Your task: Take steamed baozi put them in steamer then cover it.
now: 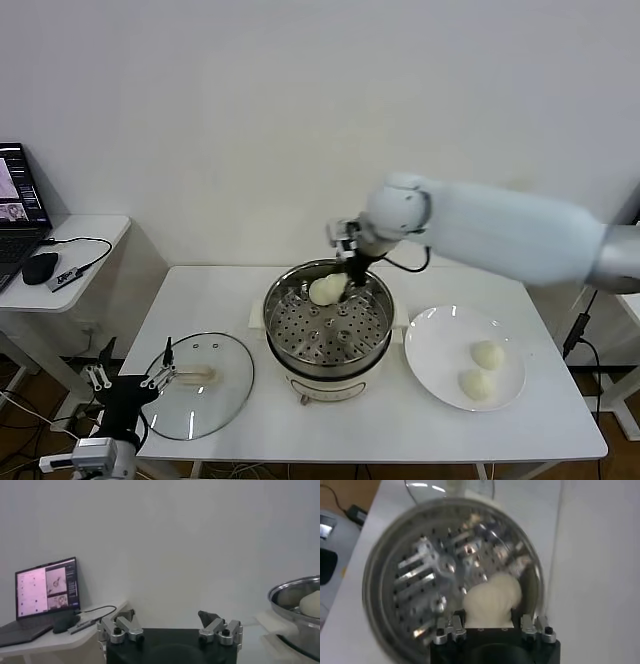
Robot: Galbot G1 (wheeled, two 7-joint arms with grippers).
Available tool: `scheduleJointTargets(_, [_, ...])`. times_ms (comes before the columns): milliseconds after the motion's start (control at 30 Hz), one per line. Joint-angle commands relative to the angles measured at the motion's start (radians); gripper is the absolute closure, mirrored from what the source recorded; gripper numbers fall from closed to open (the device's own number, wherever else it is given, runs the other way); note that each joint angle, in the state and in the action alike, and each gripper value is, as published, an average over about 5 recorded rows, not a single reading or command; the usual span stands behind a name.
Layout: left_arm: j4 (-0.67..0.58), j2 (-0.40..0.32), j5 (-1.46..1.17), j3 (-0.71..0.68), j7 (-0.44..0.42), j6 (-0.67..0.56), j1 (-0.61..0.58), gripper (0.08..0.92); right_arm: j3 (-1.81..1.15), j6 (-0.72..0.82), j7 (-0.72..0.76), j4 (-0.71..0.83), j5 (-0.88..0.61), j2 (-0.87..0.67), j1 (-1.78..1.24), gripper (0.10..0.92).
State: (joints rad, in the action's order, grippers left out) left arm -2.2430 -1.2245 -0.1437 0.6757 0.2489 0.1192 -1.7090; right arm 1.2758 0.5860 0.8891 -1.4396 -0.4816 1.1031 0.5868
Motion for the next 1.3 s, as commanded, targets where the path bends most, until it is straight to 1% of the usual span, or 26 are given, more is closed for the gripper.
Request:
scheduleJointTargets(33, [0.002,-0.002,0.000,-0.001,0.000,0.000,0.005,0.177,0.014,0.094,-0.077,0.103,-0.040,0.228,-0.099,0.457])
scheduleJointTargets(333, [0.001,-0.006,0.000,-0.005,0.000,0.000,0.010,0.177,0.002,0.092,-0.080,0.209,0.026,0.288,-0.158,0.457])
scheduleJointTargets(767, [0.014,-0.005,-0.004,-0.006,0.000,-0.001,0.016,0.177,-0.001,0.092,-0.078,0.223,0.052,0.289,-0.157,0.455])
scheduleJointTargets(867, [0.014,-0.005,-0.004,-0.006,0.000,-0.001,0.015,0.177,-0.001,0.093,-0.053,0.197,0.048,0.268,-0.134,0.409])
scheduleJointTargets(1000, [0.011,-0.006,-0.004,-0.007,0.001,0.000,0.014,0.177,0.001,0.071,0.005,0.141,0.049,0.211,-0.069,0.297])
scheduleJointTargets(1067, [0.009,-0.005,-0.004,-0.008,0.001,0.000,0.013,0.177,0.003,0.029,0.039,0.115,0.058,0.170,-0.028,0.245])
scheduleJointTargets(1167, [0.006,-0.003,-0.004,-0.009,0.001,0.000,0.012,0.177,0.007,-0.072,0.096,0.079,0.078,0.094,0.031,0.209])
scheduleJointTargets(1300, [0.000,0.000,-0.004,-0.009,0.000,0.000,0.009,0.177,0.020,-0.159,0.162,0.009,0.078,-0.040,0.105,0.203])
